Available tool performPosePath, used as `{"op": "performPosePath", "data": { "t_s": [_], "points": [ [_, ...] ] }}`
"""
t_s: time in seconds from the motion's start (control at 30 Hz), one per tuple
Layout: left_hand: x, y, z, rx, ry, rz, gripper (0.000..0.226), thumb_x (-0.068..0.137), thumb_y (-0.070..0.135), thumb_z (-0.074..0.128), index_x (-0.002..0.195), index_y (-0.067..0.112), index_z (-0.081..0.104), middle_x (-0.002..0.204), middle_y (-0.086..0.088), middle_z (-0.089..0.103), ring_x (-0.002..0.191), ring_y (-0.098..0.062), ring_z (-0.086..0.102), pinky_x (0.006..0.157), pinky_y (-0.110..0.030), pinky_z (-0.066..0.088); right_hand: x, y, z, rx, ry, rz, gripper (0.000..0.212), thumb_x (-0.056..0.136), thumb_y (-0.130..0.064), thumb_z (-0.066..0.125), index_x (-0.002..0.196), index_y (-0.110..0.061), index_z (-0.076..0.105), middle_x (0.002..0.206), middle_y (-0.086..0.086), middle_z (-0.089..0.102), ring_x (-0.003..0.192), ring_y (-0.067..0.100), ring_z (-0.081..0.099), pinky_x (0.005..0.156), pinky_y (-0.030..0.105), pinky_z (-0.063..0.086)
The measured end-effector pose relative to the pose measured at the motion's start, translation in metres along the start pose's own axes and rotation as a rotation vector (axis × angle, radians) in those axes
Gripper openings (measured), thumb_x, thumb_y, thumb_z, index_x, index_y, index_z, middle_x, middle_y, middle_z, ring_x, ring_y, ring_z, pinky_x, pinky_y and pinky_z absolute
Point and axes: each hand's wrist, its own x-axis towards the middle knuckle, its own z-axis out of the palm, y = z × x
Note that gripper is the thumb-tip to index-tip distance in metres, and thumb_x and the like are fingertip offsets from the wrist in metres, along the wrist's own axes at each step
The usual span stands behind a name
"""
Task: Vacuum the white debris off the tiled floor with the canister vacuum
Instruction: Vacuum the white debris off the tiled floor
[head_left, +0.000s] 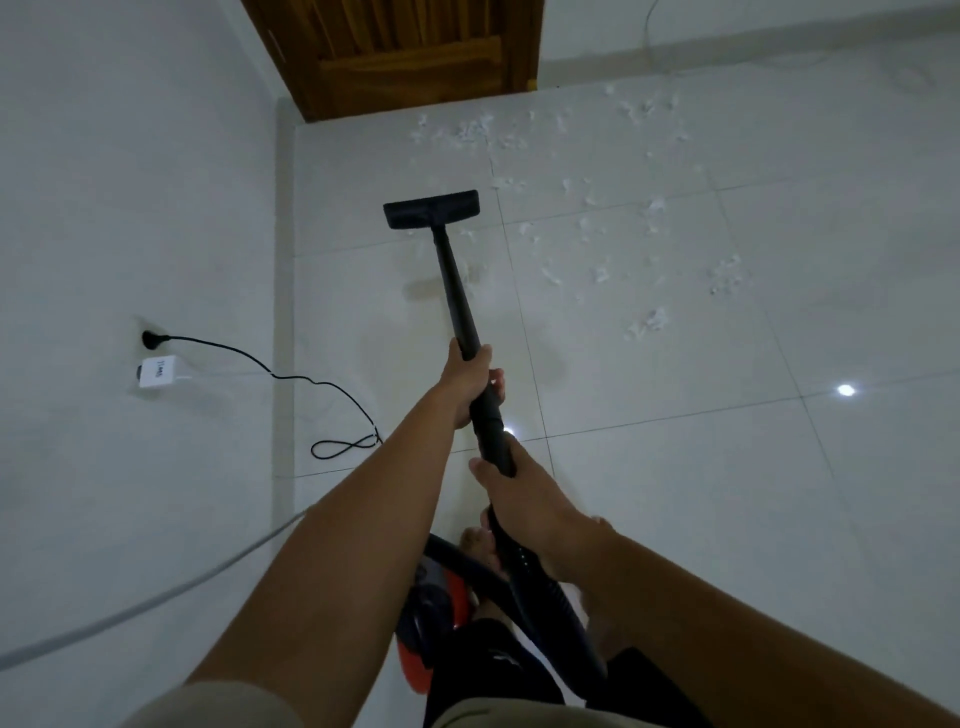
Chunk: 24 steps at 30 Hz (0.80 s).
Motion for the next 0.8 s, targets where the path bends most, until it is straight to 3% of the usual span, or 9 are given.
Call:
{"op": "performPosePath", "data": {
  "t_s": [0.1, 0.23, 0.4, 0.53, 0.63, 0.7, 0.8],
  "points": [
    [-0.005, -0.011, -0.015, 0.044, -0.056, -0.044, 0.029, 0.106, 0.022, 0.050, 0.134, 0.024, 0.040, 0.084, -0.012, 0.057, 0.056, -0.017, 0.052, 0.050, -0.026, 0.052, 0.010, 0.007, 0.021, 0.031, 0.046, -0.019, 0.040, 0.109, -0.031, 0.047, 0.146, -0.045, 0.039, 0.068, 0.010, 0.058, 0.043, 0.014, 0.056, 0.045, 0.027, 0.050],
    [-0.004, -0.022, -0.026, 0.115, -0.069, -0.043, 0.033, 0.107, 0.020, 0.048, 0.138, 0.026, 0.039, 0.067, -0.007, 0.051, 0.050, -0.016, 0.049, 0.049, -0.028, 0.050, 0.008, 0.013, 0.039, 0.101, 0.042, -0.012, 0.041, 0.110, -0.030, 0.044, 0.147, -0.045, 0.036, 0.069, 0.012, 0.058, 0.044, 0.017, 0.056, 0.045, 0.028, 0.050],
    [0.005, -0.029, -0.025, 0.155, -0.038, -0.014, 0.044, 0.106, 0.019, 0.045, 0.148, 0.027, 0.035, 0.053, -0.004, 0.052, 0.042, -0.015, 0.050, 0.050, -0.029, 0.049, 0.003, 0.009, 0.034, 0.239, -0.054, 0.036, 0.039, 0.111, -0.035, 0.040, 0.147, -0.048, 0.036, 0.066, 0.011, 0.055, 0.048, 0.020, 0.057, 0.047, 0.030, 0.053],
    [0.002, -0.038, -0.023, 0.128, -0.024, -0.009, 0.042, 0.106, 0.019, 0.045, 0.147, 0.025, 0.038, 0.053, -0.004, 0.053, 0.043, -0.015, 0.050, 0.050, -0.028, 0.049, -0.005, 0.013, 0.029, 0.224, -0.086, 0.094, 0.032, 0.110, -0.041, 0.040, 0.141, -0.048, 0.038, 0.085, 0.016, 0.061, 0.058, 0.021, 0.063, 0.069, 0.043, 0.064],
    [-0.002, -0.048, -0.018, 0.071, 0.002, -0.018, 0.046, 0.105, 0.020, 0.047, 0.149, 0.029, 0.038, 0.059, -0.005, 0.055, 0.045, -0.013, 0.051, 0.047, -0.026, 0.049, -0.005, 0.023, 0.028, 0.133, -0.009, 0.065, 0.034, 0.110, -0.038, 0.040, 0.144, -0.037, 0.043, 0.077, 0.013, 0.059, 0.045, 0.015, 0.058, 0.046, 0.026, 0.053],
    [-0.005, -0.053, -0.013, 0.052, -0.009, -0.043, 0.050, 0.104, 0.022, 0.050, 0.151, 0.031, 0.034, 0.065, -0.007, 0.057, 0.048, -0.014, 0.054, 0.047, -0.026, 0.051, -0.006, 0.029, 0.022, 0.062, 0.049, 0.017, 0.039, 0.111, -0.036, 0.040, 0.149, -0.036, 0.042, 0.072, 0.010, 0.058, 0.040, 0.011, 0.056, 0.041, 0.021, 0.048],
    [-0.015, -0.064, -0.006, 0.108, -0.057, -0.087, 0.058, 0.106, 0.026, 0.051, 0.155, 0.037, 0.023, 0.074, -0.011, 0.061, 0.051, -0.016, 0.060, 0.050, -0.028, 0.055, -0.010, 0.038, 0.012, 0.004, 0.071, -0.030, 0.052, 0.112, -0.032, 0.039, 0.160, -0.041, 0.025, 0.072, 0.010, 0.056, 0.038, 0.006, 0.055, 0.040, 0.019, 0.048]
  ]
}}
